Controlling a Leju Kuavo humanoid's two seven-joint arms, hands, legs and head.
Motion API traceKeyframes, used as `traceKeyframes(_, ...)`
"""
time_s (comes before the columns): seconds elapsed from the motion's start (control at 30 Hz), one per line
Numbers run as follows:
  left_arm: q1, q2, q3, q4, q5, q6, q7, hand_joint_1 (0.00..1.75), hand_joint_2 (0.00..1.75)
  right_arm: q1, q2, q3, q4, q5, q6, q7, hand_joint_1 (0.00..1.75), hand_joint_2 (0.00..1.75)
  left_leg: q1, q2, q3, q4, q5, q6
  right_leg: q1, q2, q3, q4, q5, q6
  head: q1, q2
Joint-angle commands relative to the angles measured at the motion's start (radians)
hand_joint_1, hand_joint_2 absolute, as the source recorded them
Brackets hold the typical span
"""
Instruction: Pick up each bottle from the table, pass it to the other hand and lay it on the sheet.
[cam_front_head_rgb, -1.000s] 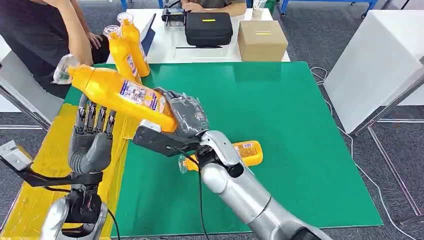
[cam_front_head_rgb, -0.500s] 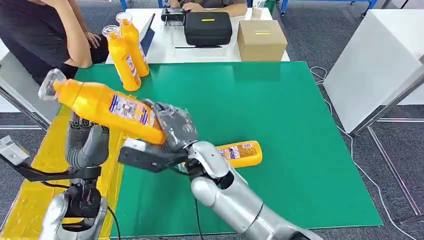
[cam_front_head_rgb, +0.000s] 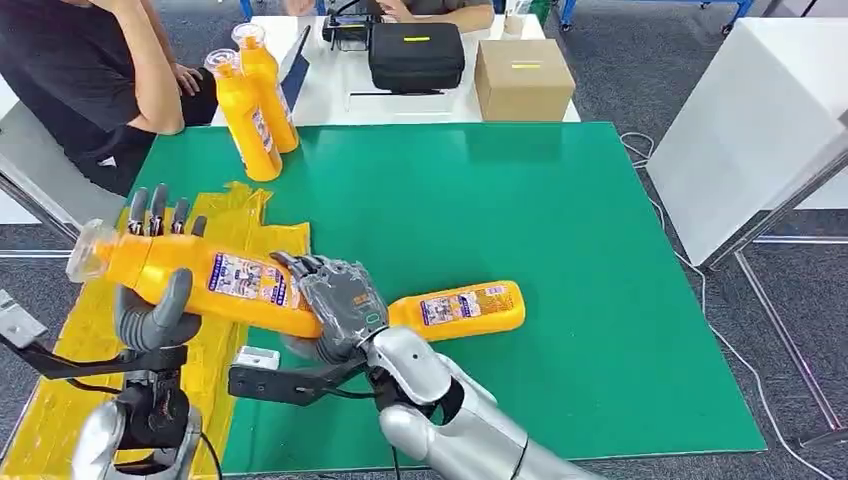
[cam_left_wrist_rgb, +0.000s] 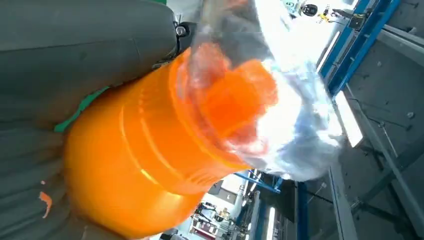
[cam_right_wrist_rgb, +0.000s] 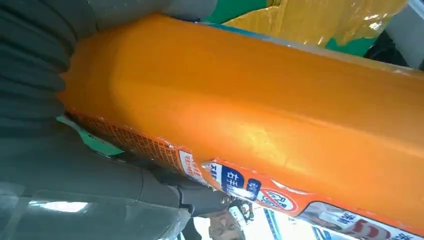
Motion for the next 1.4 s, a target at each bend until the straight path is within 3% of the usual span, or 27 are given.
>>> traceKeyframes(0.03,-0.027,0.009,0.026,0.007,-0.013,0.008,0.018,1.75,1.75,0.049,-0.050,0.098,-0.032,0.013,0.023,-0.009,1.75,1.75,0.002,-0.002,0.005,-0.001,-0.002,-0.004,0.002,-0.003,0.006,-0.001,-0.003,-0.001,0.000,0.000)
traceKeyframes(0.37,0.027,0.026,0.009,-0.019,-0.020,-0.021,0.034,1.75,1.75,0.096,-0.041,0.033,-0.079,0.066,0.039,-0.022,1.75,1.75,0.002,-0.002,0.005,0.000,-0.003,-0.005,0.002,-0.003,0.006,0.000,-0.003,-0.002,0.000,0.000)
traceKeyframes(0.4,0.034,0.028,0.004,-0.022,-0.016,-0.027,0.040,1.69,1.75,0.094,-0.039,0.024,-0.083,0.070,0.039,-0.021,1.75,1.75,0.001,-0.001,0.003,0.000,-0.001,-0.003,0.001,-0.002,0.003,-0.001,-0.002,-0.001,0.000,0.000)
traceKeyframes(0.43,0.043,0.027,0.001,-0.026,-0.015,-0.030,0.042,1.43,1.75,0.090,-0.037,0.014,-0.088,0.075,0.039,-0.019,1.75,1.75,0.002,-0.001,0.004,0.000,-0.002,-0.004,0.002,-0.002,0.005,-0.001,-0.003,-0.001,0.000,0.000)
traceKeyframes(0.5,0.046,0.027,0.000,-0.028,-0.015,-0.029,0.042,1.43,1.75,0.089,-0.036,0.010,-0.090,0.078,0.042,-0.019,1.75,1.75,0.002,0.000,0.004,0.001,-0.003,-0.004,0.002,-0.002,0.004,0.000,-0.003,-0.001,0.000,0.000)
traceKeyframes(0.53,0.047,0.032,-0.007,-0.027,-0.020,-0.034,0.048,0.00,1.75,0.089,-0.034,0.006,-0.090,0.079,0.042,-0.018,1.75,1.75,0.001,-0.001,0.002,0.000,-0.001,-0.003,0.001,-0.002,0.003,0.000,-0.002,-0.001,0.000,0.000)
traceKeyframes(0.83,0.078,0.032,-0.079,-0.017,0.070,-0.074,0.110,0.00,1.75,0.026,-0.013,-0.042,-0.110,0.111,0.016,-0.007,1.75,1.75,0.001,0.000,0.002,0.001,-0.002,-0.003,0.001,-0.001,0.002,0.001,-0.002,-0.001,0.000,0.000)
traceKeyframes(1.4,-0.001,0.025,-0.095,0.017,0.137,-0.077,0.131,0.00,1.75,-0.020,-0.003,-0.004,-0.058,0.096,0.013,0.030,1.75,1.75,0.002,-0.001,0.004,0.000,-0.002,-0.004,0.001,-0.002,0.005,0.000,-0.002,-0.001,0.000,0.000)
